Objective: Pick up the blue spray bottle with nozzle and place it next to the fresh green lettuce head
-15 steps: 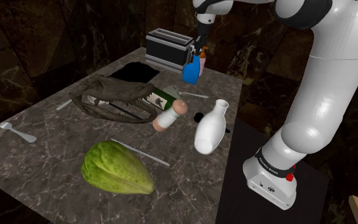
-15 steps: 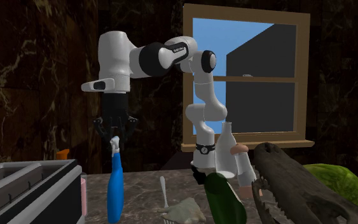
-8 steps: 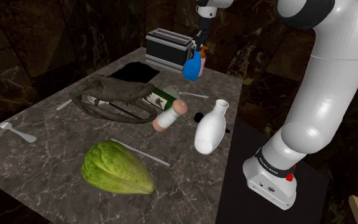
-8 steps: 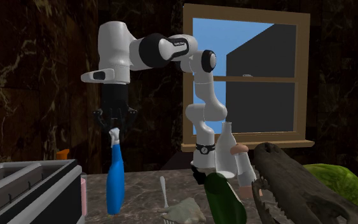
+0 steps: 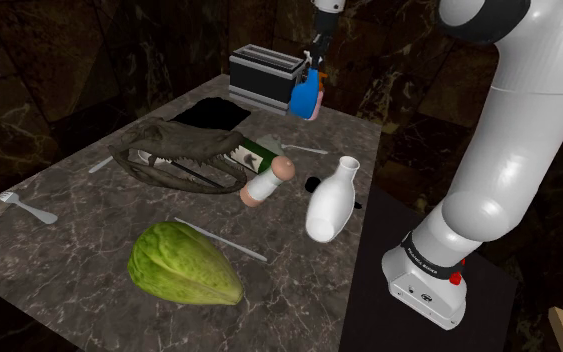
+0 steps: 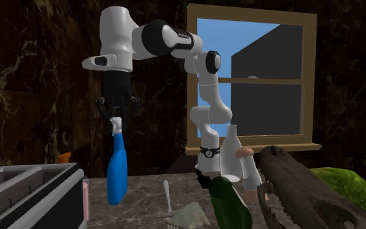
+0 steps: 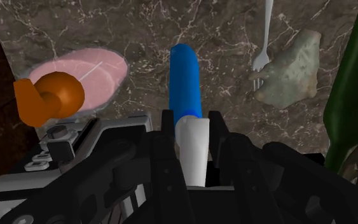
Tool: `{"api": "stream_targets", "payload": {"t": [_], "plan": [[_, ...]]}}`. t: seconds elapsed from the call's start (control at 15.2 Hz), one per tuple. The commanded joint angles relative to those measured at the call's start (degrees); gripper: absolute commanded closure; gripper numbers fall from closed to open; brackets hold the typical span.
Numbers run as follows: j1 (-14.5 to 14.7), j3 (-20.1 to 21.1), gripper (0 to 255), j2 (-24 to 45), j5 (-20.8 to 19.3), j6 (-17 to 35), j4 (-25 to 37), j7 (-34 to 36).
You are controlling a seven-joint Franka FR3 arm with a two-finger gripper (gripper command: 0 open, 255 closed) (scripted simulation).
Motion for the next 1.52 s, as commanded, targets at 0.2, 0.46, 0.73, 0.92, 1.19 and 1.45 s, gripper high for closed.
{"api": "stream_targets", "payload": {"t": [0.2,0.46,0.73,0.92,1.19,1.45], "plan": [[-0.18,-0.09,255,-0.09,-0.07,-3.87,3.79,0.08],[-0.4,-0.14,255,0.2,-0.01,-7.09,7.29,0.11],[-0.69,-0.19,255,0.78,0.13,-10.47,11.24,0.1],[-0.99,-0.22,255,1.45,0.3,-13.13,14.56,0.08],[-1.5,-0.25,255,2.71,0.65,-16.92,19.59,0.04],[-2.23,-0.25,255,4.55,1.17,-21.1,25.58,-0.02]]}}
